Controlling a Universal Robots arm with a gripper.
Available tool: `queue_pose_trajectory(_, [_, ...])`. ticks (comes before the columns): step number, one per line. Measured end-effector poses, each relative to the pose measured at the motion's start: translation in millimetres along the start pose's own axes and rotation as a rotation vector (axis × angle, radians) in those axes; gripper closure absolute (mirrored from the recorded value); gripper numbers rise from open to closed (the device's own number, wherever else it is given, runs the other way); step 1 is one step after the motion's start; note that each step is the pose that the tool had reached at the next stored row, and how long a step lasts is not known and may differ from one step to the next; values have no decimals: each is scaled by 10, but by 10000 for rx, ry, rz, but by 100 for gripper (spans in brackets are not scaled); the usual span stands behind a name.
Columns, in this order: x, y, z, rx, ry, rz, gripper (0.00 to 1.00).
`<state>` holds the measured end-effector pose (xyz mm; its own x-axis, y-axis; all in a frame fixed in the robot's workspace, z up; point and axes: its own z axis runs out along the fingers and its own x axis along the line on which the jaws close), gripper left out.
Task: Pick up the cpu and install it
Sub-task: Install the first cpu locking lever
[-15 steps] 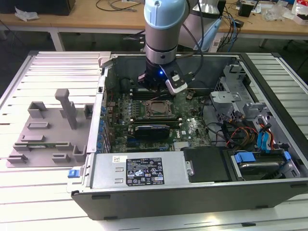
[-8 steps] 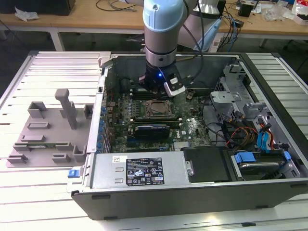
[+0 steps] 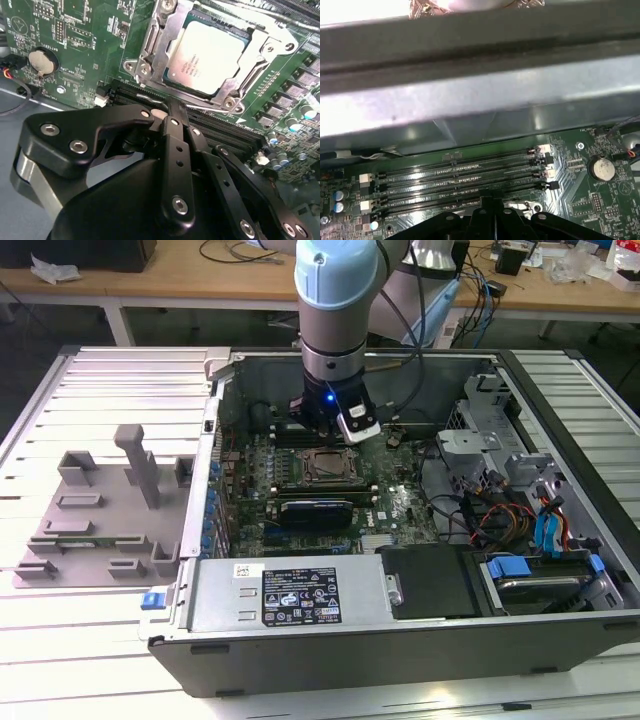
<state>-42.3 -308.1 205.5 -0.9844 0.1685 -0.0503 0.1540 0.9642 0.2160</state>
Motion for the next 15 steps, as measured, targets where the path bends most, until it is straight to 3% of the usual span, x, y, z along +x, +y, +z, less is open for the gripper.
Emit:
queue_pose_trajectory(5, [5, 26, 7, 59, -15, -6, 89])
queue_pose_trajectory(7, [9, 23, 16, 68, -68, -18, 89])
queue_pose_trajectory(15, [46, 16, 16, 90, -75, -18, 89])
